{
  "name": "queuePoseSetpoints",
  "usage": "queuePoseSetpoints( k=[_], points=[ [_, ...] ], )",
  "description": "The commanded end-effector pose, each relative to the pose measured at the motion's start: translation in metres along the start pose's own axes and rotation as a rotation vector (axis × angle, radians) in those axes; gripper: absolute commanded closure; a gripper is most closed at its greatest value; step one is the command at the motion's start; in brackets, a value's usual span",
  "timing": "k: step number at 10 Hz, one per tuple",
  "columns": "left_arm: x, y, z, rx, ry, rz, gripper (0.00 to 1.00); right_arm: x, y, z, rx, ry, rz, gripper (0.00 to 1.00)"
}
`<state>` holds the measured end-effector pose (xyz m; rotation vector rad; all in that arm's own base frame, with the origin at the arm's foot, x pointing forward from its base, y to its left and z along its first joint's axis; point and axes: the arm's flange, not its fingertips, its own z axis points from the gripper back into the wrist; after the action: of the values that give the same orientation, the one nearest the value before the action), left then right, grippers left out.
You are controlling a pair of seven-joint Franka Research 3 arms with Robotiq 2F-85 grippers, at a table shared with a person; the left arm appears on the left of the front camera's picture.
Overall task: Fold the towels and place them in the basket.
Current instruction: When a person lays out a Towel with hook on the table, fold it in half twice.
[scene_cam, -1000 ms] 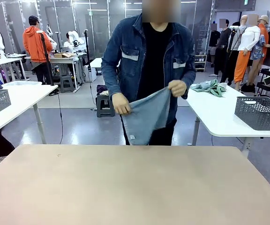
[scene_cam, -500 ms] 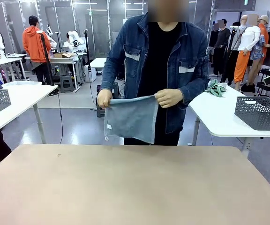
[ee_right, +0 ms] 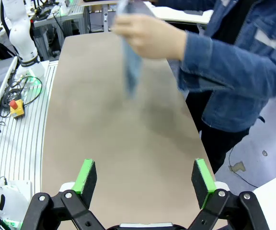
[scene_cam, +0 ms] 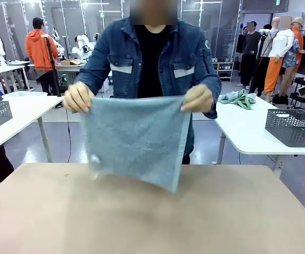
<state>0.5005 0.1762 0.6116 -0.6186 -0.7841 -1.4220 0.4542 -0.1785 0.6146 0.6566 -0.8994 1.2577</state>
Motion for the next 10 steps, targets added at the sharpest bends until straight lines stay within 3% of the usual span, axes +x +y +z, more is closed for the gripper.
queuePoseSetpoints(
  k=[1,10],
  points=[
    [0.0009,-0.0001,0.0003,0.002,0.001,-0.003,0.0,0.0008,0.0,-0.0006,0.001,0.0,0.002,0.0],
    [0.0009,-0.0001,0.0003,0.002,0.001,-0.003,0.0,0.0008,0.0,-0.0006,0.001,0.0,0.002,0.0]
  ],
)
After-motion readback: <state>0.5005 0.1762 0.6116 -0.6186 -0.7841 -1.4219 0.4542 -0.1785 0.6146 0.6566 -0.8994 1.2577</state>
